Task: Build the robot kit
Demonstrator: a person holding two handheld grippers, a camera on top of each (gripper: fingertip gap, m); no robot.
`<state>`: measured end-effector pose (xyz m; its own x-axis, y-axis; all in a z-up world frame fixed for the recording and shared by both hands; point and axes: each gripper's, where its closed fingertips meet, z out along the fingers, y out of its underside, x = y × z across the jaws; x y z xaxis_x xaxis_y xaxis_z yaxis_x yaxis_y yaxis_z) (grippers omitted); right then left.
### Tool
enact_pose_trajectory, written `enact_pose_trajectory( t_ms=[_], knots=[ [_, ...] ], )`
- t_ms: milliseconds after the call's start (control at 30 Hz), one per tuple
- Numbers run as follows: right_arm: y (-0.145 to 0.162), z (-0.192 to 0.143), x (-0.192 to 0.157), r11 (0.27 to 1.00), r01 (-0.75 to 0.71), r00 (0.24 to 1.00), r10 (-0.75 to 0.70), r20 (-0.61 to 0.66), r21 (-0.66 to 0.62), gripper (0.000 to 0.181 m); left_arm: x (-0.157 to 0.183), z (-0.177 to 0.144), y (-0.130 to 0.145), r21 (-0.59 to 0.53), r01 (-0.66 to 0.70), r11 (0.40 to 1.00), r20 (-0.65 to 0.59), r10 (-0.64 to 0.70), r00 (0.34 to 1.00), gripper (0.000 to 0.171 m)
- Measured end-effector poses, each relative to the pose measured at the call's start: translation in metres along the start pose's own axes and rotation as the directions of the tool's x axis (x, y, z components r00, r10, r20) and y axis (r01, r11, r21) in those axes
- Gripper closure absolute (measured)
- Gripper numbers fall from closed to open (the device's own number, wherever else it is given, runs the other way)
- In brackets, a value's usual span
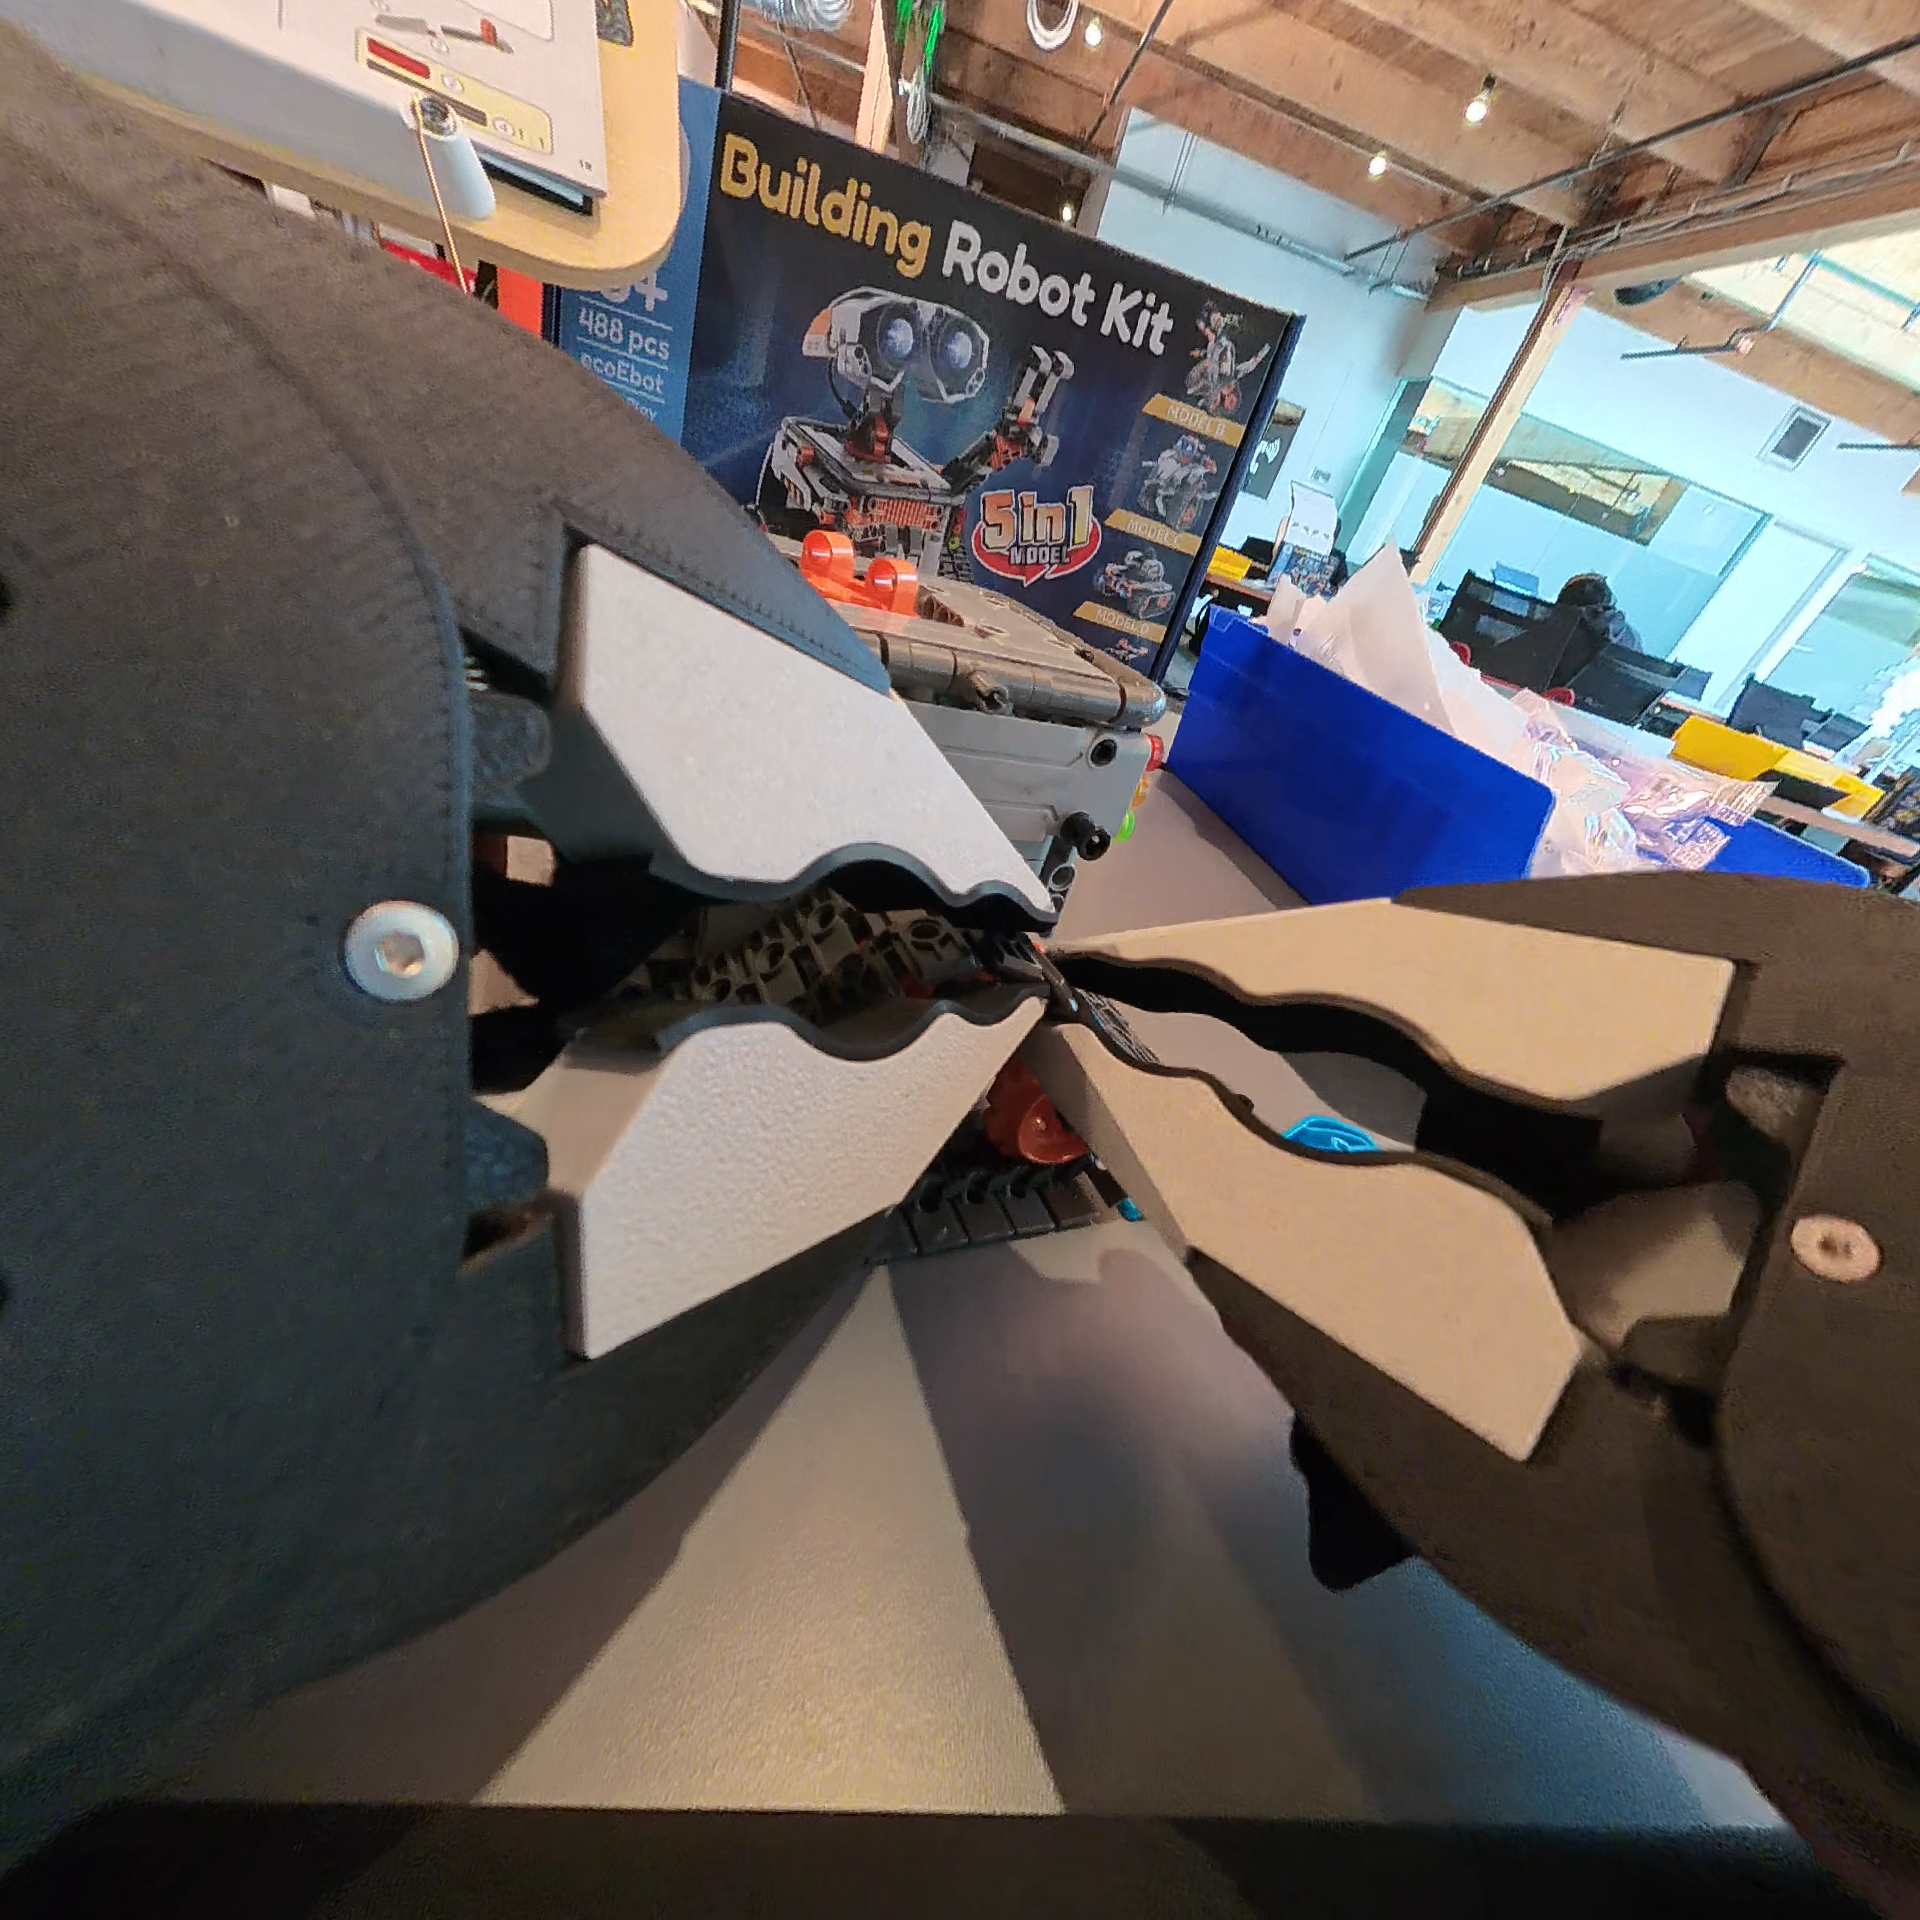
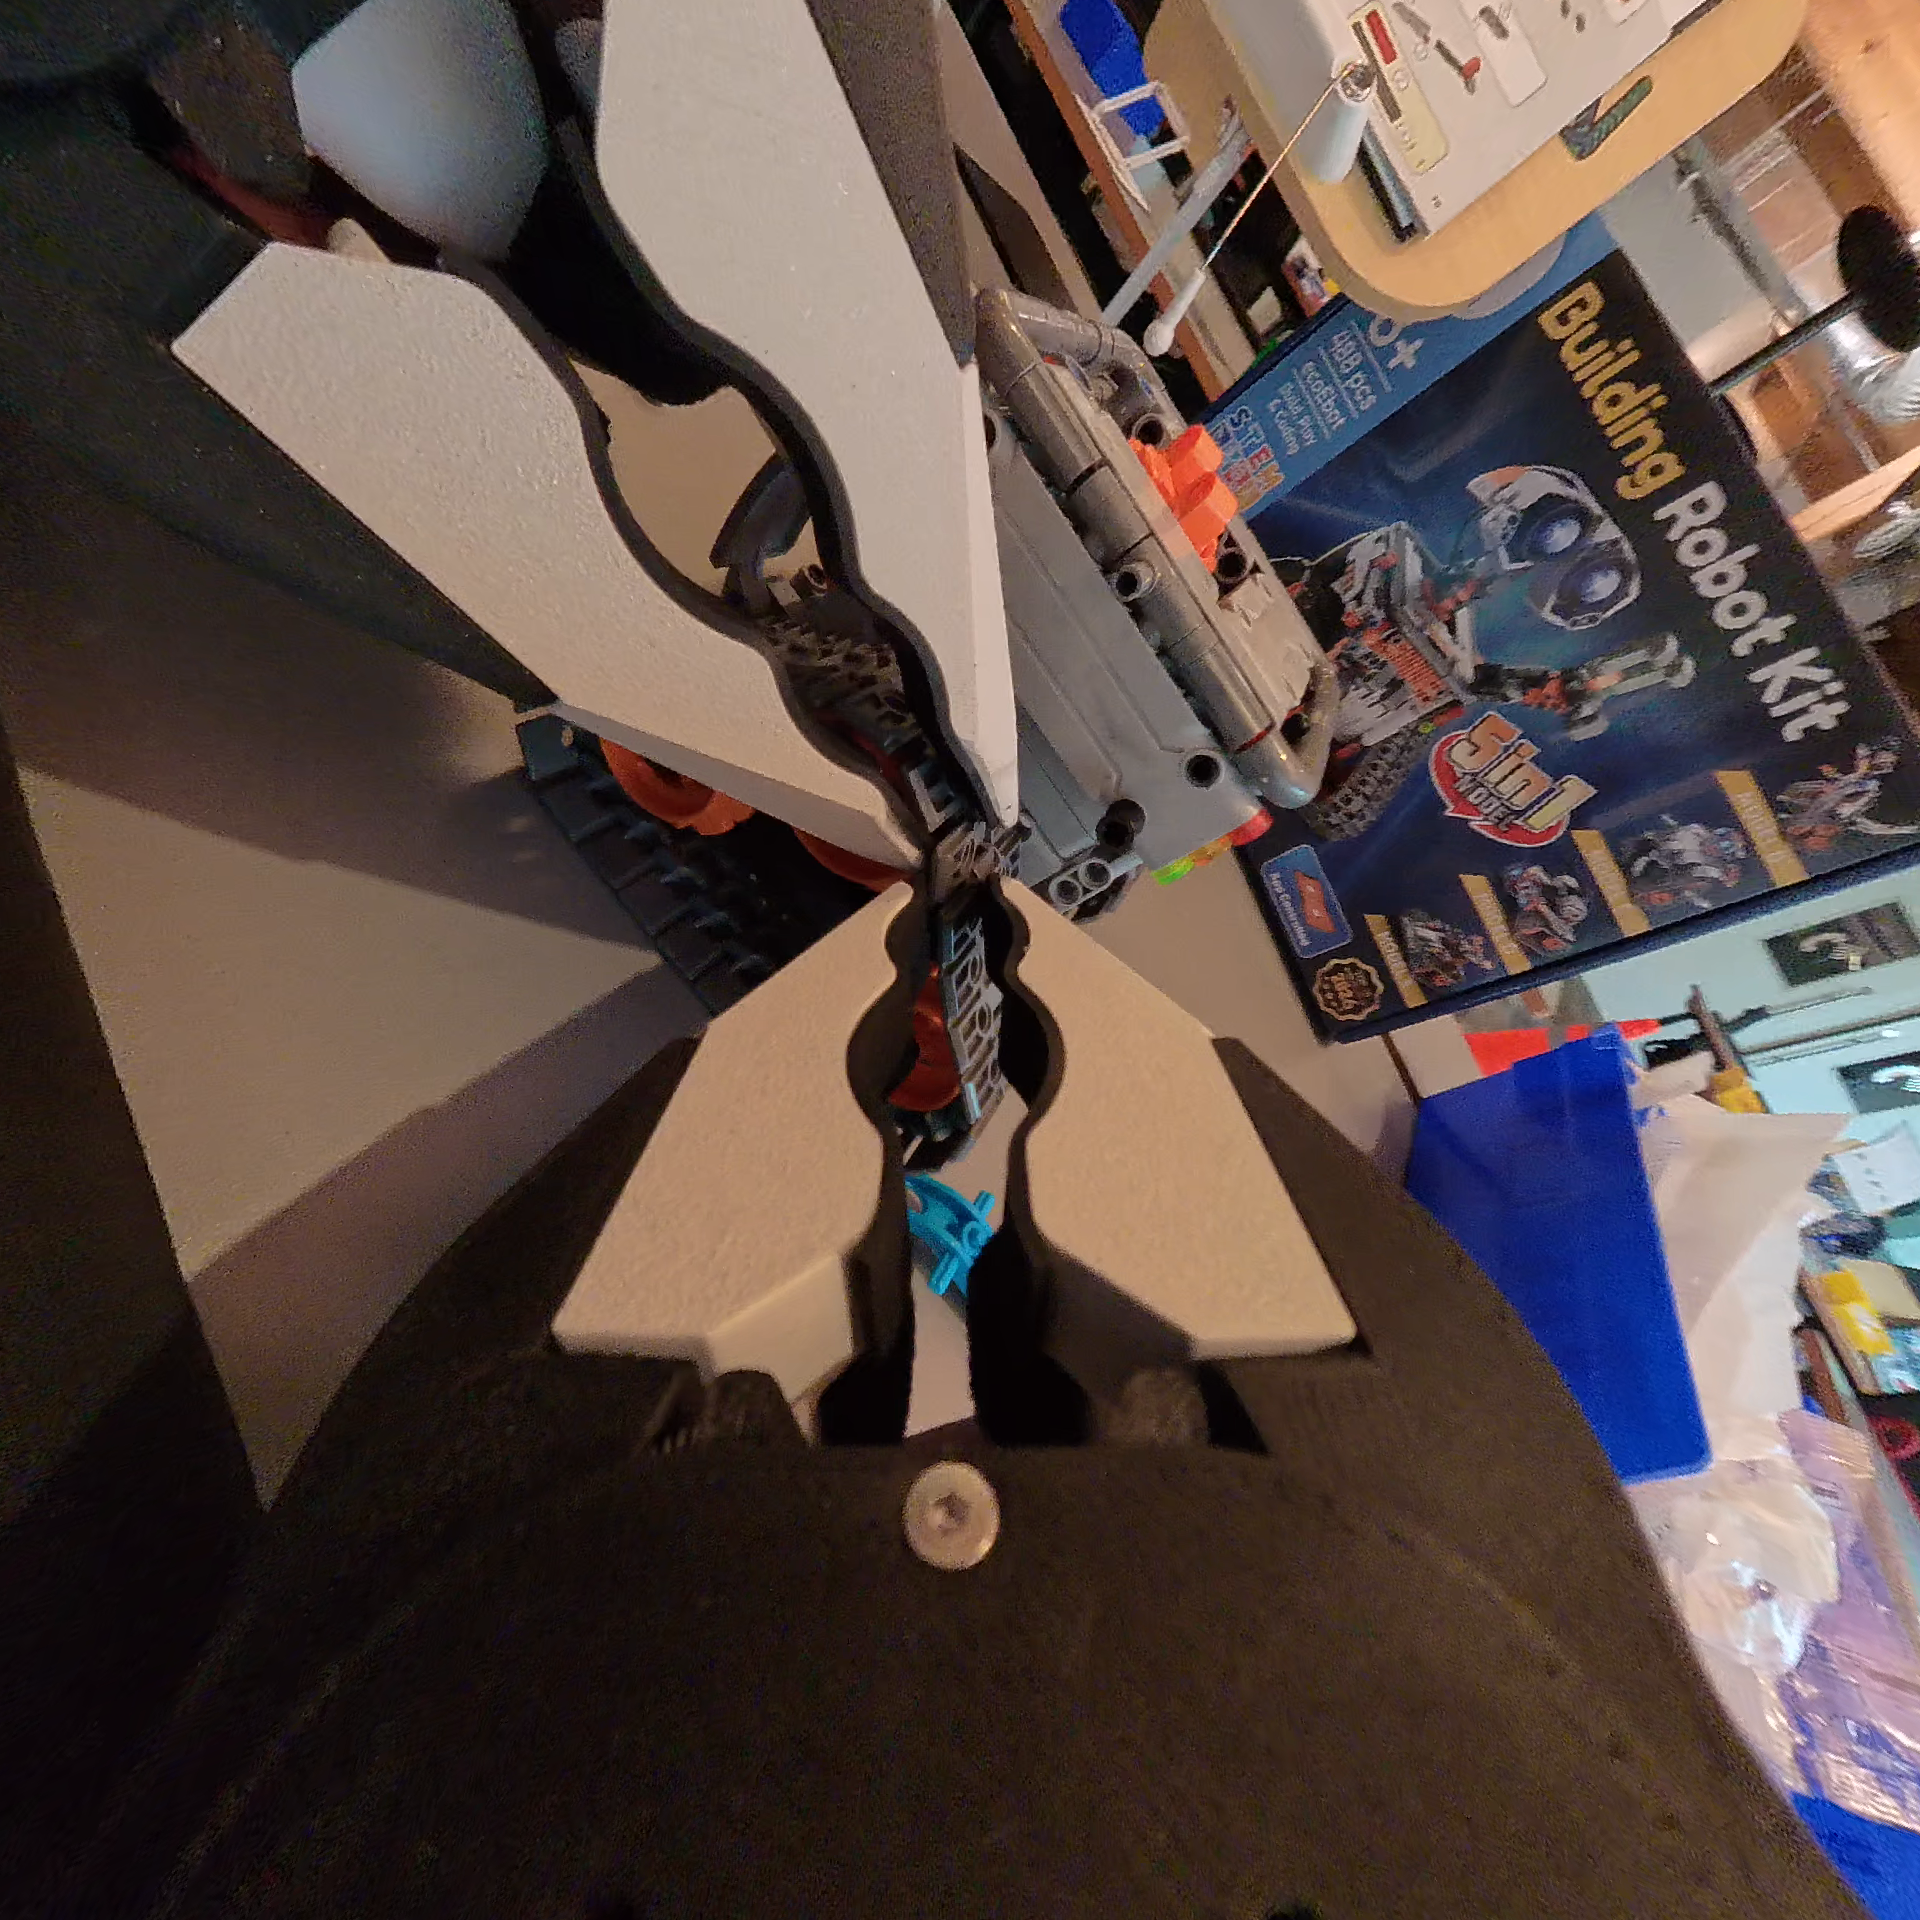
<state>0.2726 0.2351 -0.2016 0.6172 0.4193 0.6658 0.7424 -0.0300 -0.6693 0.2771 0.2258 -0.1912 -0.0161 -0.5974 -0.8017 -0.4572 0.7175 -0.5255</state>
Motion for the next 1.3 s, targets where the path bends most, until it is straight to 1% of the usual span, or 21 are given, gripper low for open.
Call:
enact_pose_trajectory(
  t_ms=[67,200,267,300,367,467,600,867,1000,1133,1300],
  knots=[
    [-0.001,0.001,0.000,1.000,0.014,1.000,-0.015,-0.027,-0.002,0.175,0.000,0.000,0.001,-0.004,-0.008,1.000,0.005,0.008,1.000,0.163],
    [-0.002,0.001,-0.001,1.000,0.017,0.999,-0.017,-0.035,0.004,0.175,-0.001,-0.006,0.000,0.007,-0.044,0.999,0.022,0.044,0.999,0.161],
    [-0.002,0.001,0.000,1.000,0.014,0.999,-0.014,-0.042,0.003,0.176,0.001,-0.011,-0.004,0.021,-0.066,0.998,0.024,0.066,0.998,0.155],
    [-0.002,0.001,0.000,1.000,0.015,0.999,-0.015,-0.044,0.002,0.176,0.002,-0.012,-0.005,0.022,-0.075,0.997,0.028,0.075,0.997,0.156],
    [-0.002,0.001,0.000,1.000,0.019,0.999,-0.019,-0.050,0.000,0.176,0.002,-0.013,-0.001,-0.013,-0.113,0.994,0.043,0.113,0.993,0.158],
    [-0.003,0.001,0.001,1.000,0.019,0.998,-0.019,-0.060,0.001,0.176,-0.002,-0.013,0.001,-0.031,-0.096,0.995,0.054,0.098,0.994,0.166],
    [-0.003,0.002,0.002,1.000,0.010,0.997,-0.011,-0.076,-0.007,0.174,-0.002,-0.011,0.001,-0.029,-0.085,0.996,0.055,0.087,0.995,0.166],
    [0.000,0.005,0.004,1.000,0.007,0.996,-0.009,-0.089,-0.022,0.173,-0.002,-0.006,0.001,-0.013,-0.043,0.999,0.011,0.043,0.999,0.166],
    [-0.003,0.003,0.007,0.998,-0.063,0.996,0.064,-0.069,0.008,0.171,-0.003,-0.006,0.000,-0.004,-0.039,0.999,0.014,0.039,0.999,0.166],
    [-0.002,0.005,0.007,0.998,-0.067,0.995,0.067,-0.079,-0.001,0.171,-0.003,-0.006,0.001,-0.004,-0.031,1.000,0.013,0.031,0.999,0.166],
    [-0.002,0.006,0.008,0.999,-0.039,0.994,0.038,-0.103,-0.011,0.171,-0.003,-0.005,0.001,-0.004,-0.024,1.000,0.012,0.024,1.000,0.166]
  ],
)
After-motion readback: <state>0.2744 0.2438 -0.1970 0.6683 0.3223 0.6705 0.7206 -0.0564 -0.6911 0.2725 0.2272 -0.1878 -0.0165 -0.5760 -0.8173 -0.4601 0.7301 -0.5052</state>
